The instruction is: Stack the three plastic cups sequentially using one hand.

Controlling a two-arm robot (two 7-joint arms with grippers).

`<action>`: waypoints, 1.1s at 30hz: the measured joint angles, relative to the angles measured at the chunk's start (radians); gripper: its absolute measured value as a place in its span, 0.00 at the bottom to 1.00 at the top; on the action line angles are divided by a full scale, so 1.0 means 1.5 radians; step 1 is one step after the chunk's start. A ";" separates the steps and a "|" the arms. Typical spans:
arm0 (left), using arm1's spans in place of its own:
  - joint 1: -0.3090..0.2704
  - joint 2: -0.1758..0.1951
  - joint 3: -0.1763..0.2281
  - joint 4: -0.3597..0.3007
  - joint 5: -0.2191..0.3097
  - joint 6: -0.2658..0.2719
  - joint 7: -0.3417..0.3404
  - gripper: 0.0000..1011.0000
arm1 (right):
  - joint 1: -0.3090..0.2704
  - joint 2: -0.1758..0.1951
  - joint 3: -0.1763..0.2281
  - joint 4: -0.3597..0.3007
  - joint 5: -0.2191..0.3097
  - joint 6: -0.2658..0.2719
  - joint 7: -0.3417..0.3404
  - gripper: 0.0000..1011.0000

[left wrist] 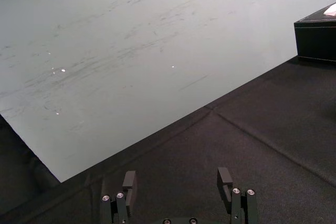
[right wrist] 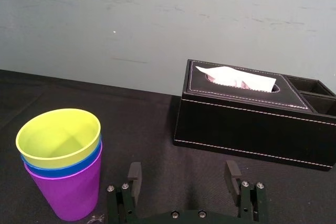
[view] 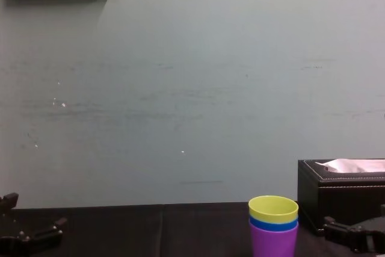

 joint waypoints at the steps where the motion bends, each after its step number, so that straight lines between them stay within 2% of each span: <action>1: 0.000 0.000 0.000 0.000 0.000 0.000 0.000 0.99 | 0.000 0.000 0.000 0.000 0.000 0.000 0.000 0.99; 33: 0.000 0.000 0.000 0.000 0.000 0.000 0.000 0.99 | 0.000 0.000 0.000 0.000 0.000 0.000 0.000 0.99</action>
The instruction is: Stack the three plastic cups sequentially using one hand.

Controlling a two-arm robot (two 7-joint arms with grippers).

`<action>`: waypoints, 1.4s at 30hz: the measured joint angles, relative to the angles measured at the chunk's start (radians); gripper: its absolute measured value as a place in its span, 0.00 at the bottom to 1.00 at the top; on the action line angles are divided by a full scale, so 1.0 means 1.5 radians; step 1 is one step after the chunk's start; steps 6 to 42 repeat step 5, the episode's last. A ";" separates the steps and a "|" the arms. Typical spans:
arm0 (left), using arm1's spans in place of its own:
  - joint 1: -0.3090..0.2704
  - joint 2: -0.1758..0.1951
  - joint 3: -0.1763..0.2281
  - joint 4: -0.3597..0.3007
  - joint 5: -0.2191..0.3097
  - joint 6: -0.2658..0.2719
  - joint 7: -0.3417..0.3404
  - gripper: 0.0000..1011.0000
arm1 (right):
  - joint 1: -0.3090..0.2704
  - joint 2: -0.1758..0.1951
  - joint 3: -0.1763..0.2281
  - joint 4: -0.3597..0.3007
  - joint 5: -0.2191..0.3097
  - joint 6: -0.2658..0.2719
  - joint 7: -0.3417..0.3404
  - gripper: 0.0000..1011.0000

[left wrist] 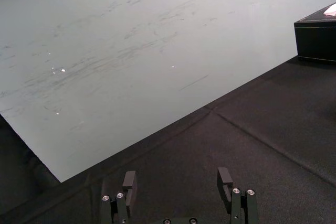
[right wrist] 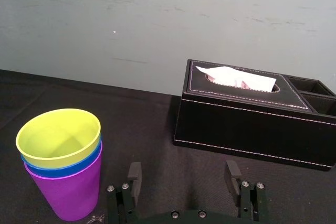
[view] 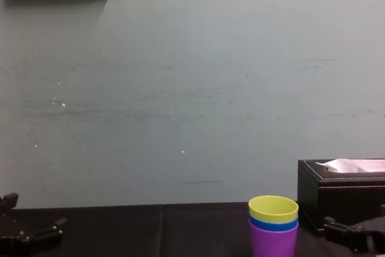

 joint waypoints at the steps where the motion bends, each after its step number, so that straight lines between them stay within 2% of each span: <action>1: 0.000 0.000 0.000 0.000 0.000 0.000 0.000 0.99 | 0.000 0.000 0.000 0.000 0.000 0.000 0.000 0.99; 42: 0.000 0.000 0.000 0.000 0.000 0.000 0.000 0.99 | 0.000 0.000 0.000 0.000 0.000 0.000 0.000 0.99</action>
